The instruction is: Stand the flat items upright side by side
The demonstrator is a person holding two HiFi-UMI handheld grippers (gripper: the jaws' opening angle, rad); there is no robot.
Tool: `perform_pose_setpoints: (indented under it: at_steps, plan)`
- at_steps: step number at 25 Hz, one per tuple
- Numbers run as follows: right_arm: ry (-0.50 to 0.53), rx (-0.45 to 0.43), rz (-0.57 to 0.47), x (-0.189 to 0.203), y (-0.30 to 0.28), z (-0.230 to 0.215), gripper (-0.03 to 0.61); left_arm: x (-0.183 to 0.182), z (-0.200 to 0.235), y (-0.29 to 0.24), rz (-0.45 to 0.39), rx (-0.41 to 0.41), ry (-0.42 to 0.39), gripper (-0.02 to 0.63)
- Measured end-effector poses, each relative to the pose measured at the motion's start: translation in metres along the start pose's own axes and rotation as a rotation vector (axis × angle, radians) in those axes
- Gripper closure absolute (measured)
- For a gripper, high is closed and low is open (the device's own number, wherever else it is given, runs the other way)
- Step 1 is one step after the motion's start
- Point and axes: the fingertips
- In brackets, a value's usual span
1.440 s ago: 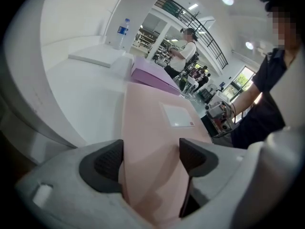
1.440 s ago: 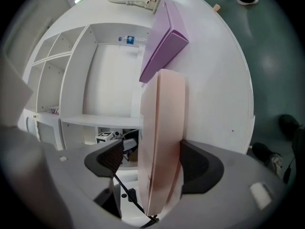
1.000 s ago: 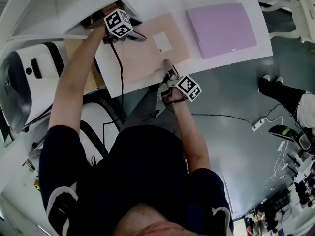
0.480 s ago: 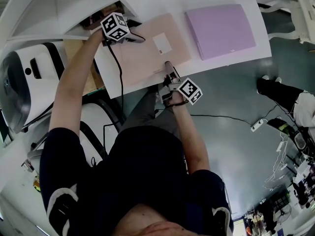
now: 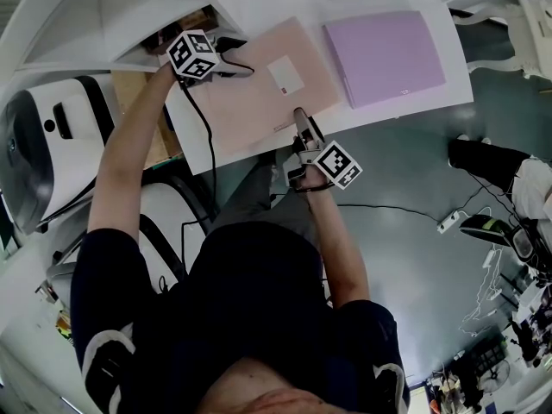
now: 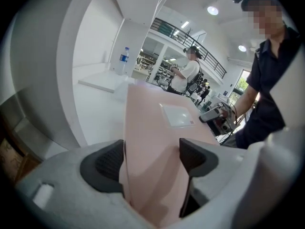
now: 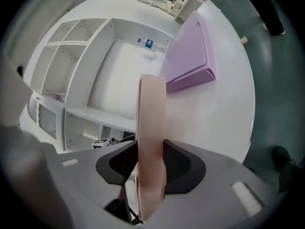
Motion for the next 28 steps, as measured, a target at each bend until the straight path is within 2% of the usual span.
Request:
perform_pose_setpoints:
  at_steps: [8,18,28]
  plan:
    - [0.135,0.011,-0.002,-0.026,0.009,0.028,0.42,-0.021,0.002,0.017,-0.133,-0.091,0.005,0.235]
    - [0.408,0.023,-0.001,-0.063,0.027,0.081,0.42,-0.047,-0.013,0.045,-0.295,-0.246,0.008,0.235]
    - [0.663,0.017,0.028,-0.095,0.039,0.135,0.42,-0.073,-0.035,0.077,-0.4,-0.397,0.01,0.236]
Point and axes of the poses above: the fingertips, and each gripper's own axes: y backward along the fingers, z to its left, x out of its underside, and after that the axes turned 15 degrees about -x, right-handed
